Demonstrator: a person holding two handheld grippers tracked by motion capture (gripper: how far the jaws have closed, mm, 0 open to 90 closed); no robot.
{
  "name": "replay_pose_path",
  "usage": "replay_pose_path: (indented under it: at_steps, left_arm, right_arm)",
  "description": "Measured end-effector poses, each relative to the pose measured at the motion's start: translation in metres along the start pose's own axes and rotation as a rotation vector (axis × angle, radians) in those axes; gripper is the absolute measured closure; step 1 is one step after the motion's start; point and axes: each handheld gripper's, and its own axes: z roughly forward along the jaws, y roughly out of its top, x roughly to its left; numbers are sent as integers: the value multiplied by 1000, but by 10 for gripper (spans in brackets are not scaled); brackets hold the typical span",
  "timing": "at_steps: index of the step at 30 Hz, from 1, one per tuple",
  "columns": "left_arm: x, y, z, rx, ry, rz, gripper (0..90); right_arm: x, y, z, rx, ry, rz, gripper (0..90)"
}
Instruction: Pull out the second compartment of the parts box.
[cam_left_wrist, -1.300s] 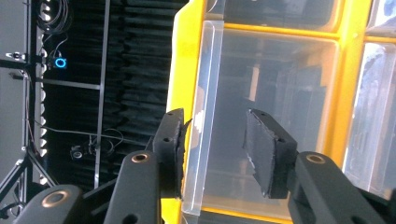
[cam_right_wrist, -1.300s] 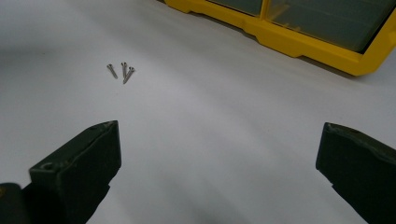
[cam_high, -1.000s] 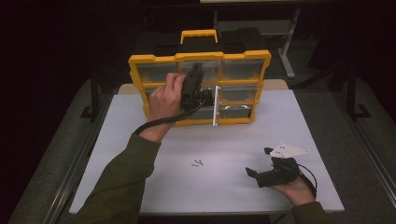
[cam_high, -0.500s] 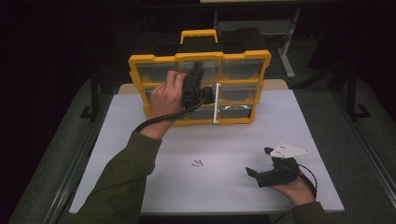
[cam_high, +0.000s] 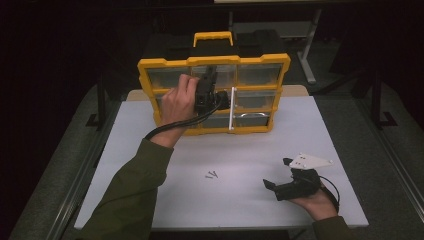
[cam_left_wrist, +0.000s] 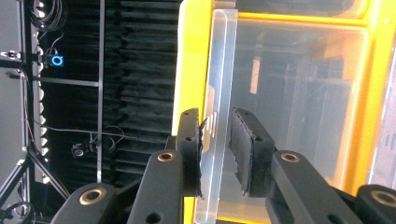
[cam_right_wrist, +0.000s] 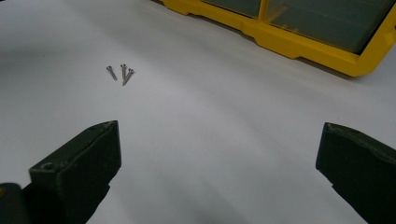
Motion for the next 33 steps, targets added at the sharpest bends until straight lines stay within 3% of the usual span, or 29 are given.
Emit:
replay_pose_path:
  at_steps: [33]
  left_arm:
    - [5, 0, 2, 4, -24, 15, 792]
  right_arm:
    - [0, 0, 0, -1, 0, -1, 0]
